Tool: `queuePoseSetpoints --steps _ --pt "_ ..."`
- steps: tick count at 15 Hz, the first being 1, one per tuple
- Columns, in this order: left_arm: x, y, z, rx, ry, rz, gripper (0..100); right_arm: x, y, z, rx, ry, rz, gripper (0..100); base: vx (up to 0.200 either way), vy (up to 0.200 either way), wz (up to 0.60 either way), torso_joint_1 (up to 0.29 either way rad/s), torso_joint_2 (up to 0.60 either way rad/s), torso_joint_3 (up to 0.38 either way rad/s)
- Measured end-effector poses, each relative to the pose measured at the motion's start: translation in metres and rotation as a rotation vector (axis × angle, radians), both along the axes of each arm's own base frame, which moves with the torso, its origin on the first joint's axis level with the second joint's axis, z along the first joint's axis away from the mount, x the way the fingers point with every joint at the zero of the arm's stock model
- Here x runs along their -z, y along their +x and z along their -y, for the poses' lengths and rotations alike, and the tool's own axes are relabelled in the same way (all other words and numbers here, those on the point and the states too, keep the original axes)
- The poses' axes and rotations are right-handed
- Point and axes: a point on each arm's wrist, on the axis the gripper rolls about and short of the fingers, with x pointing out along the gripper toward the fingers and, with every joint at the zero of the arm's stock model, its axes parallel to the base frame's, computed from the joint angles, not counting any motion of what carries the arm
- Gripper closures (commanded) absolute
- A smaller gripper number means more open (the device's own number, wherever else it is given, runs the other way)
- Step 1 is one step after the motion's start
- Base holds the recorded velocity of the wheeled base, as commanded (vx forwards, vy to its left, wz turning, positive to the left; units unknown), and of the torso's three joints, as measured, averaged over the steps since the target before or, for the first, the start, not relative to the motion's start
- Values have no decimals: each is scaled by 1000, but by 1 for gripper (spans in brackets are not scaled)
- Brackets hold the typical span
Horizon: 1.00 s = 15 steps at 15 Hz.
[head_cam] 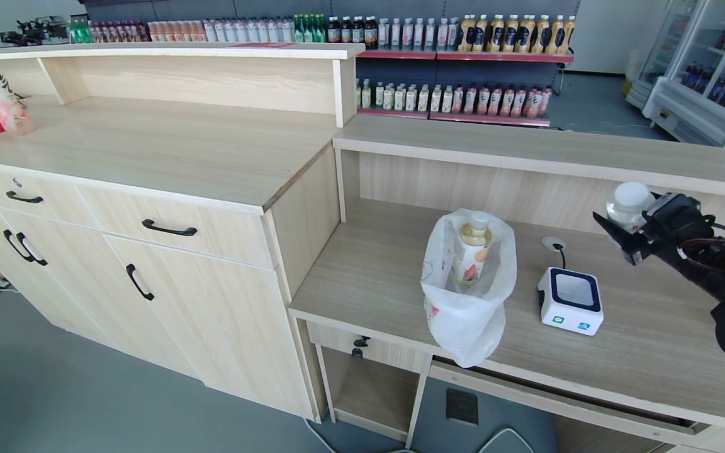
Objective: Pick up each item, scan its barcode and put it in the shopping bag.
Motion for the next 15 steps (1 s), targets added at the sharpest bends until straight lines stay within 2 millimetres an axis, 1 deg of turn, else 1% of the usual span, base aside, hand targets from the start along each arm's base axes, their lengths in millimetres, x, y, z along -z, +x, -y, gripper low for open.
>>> queuePoseSetpoints --steps 1,3,5,6,8,10,12,15 --pt "0 0 0 0 0 0 0 -12 -15 3 90 52 -10 100 0 0 0 0 0 0" --pt "0 0 0 0 0 0 0 -26 -41 7 209 106 -52 100 0 0 0 0 0 0" --pt "0 0 0 0 0 0 0 -39 -59 10 268 123 -42 100 0 0 600 -2 5 2" --pt "0 0 0 0 0 0 0 -42 -63 9 283 125 -28 100 0 0 600 -12 -2 2" --pt "0 0 0 0 0 0 0 -49 -66 4 307 142 5 100 0 0 600 0 5 0" --pt "0 0 0 0 0 0 0 -50 -63 1 301 159 22 100 0 0 600 12 7 2" --pt "0 0 0 0 0 0 0 -49 -57 -2 299 172 32 100 0 0 600 0 -2 0" --pt "0 0 0 0 0 0 0 -44 -45 -18 311 232 35 100 0 0 600 1 1 -1"
